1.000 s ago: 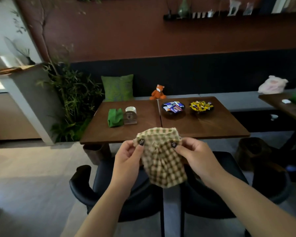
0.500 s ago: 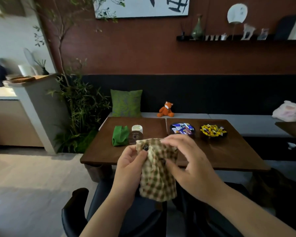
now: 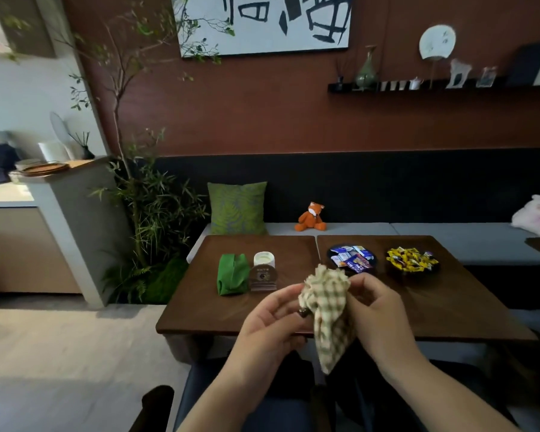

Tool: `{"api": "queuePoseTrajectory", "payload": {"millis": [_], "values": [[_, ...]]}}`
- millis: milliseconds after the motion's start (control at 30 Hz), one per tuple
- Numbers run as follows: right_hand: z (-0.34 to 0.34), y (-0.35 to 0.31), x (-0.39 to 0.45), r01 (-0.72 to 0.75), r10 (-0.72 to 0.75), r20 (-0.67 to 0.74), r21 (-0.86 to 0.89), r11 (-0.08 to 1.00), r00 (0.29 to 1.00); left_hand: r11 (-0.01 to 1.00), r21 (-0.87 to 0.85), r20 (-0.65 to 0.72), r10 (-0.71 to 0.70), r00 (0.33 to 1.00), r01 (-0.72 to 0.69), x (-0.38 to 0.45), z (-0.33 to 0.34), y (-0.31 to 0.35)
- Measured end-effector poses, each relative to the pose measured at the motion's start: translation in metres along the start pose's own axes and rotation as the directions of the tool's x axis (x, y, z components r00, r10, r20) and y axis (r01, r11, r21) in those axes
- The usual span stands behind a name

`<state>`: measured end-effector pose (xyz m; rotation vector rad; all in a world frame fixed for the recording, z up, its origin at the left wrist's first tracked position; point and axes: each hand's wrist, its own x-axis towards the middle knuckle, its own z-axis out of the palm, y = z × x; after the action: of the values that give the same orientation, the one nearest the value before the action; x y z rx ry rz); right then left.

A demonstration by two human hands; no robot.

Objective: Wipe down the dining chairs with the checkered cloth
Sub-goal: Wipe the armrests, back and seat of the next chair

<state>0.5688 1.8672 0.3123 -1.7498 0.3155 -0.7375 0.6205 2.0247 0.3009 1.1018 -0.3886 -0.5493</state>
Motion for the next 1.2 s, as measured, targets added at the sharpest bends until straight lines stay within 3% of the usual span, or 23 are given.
{"api": "queuePoseTrajectory", "payload": {"millis": [133, 267, 367, 467, 600, 667, 767, 800, 867, 967, 1067, 1133, 1200], "values": [[0.026, -0.001, -0.004, -0.098, 0.1, -0.003, 0.18, 0.979, 0.995, 0.996, 0.073, 0.016, 0.05, 0.999, -0.051, 0.013, -0.013, 0.013], [0.04, -0.005, -0.005, -0.058, 0.065, -0.097, 0.071, 0.996, 0.993, 0.987, 0.143, 0.033, 0.072, 0.997, -0.076, 0.022, -0.027, 0.027], [0.042, -0.006, 0.002, -0.103, 0.118, -0.163, 0.1, 0.99, 0.98, 0.99, 0.09, 0.009, 0.111, 0.994, -0.111, 0.023, -0.036, 0.04], [0.034, 0.004, 0.008, -0.206, 0.202, -0.116, -0.021, 0.978, 0.973, 0.98, 0.043, -0.047, 0.196, 0.979, -0.194, 0.029, -0.047, 0.062], [0.017, 0.028, 0.009, -0.436, 0.458, 0.027, -0.264, 0.861, 0.889, 0.952, 0.17, -0.041, 0.265, 0.963, -0.255, 0.037, -0.051, 0.088], [0.014, 0.031, 0.012, -0.459, 0.483, 0.01, -0.294, 0.838, 0.875, 0.93, 0.256, 0.003, 0.273, 0.962, -0.265, 0.041, -0.05, 0.096], [0.016, 0.027, 0.023, -0.48, 0.48, -0.043, 0.002, 0.877, 0.876, 0.896, 0.336, 0.083, 0.279, 0.957, -0.291, 0.044, -0.048, 0.102], [0.019, 0.026, 0.026, -0.513, 0.515, 0.006, 0.095, 0.853, 0.857, 0.888, 0.349, 0.101, 0.281, 0.954, -0.299, 0.045, -0.046, 0.105], [0.031, 0.024, 0.023, -0.628, 0.613, 0.184, 0.029, 0.778, 0.768, 0.868, 0.389, 0.115, 0.287, 0.951, -0.309, 0.046, -0.043, 0.11], [0.045, 0.033, 0.012, -0.763, 0.724, 0.427, -0.111, 0.637, 0.542, 0.841, 0.447, 0.112, 0.286, 0.952, -0.305, 0.047, -0.041, 0.117], [0.053, 0.04, 0.003, -0.853, 0.652, 0.638, 0.015, 0.522, 0.41, 0.836, 0.458, 0.097, 0.291, 0.952, -0.302, 0.046, -0.043, 0.125], [0.06, 0.036, 0.001, -0.84, 0.577, 0.688, 0.087, 0.536, 0.44, 0.829, 0.468, 0.089, 0.3, 0.95, -0.306, 0.046, -0.045, 0.129], [0.068, 0.03, 0.002, -0.796, 0.53, 0.636, 0.239, 0.557, 0.561, 0.817, 0.492, 0.083, 0.301, 0.95, -0.301, 0.045, -0.047, 0.132]]}}
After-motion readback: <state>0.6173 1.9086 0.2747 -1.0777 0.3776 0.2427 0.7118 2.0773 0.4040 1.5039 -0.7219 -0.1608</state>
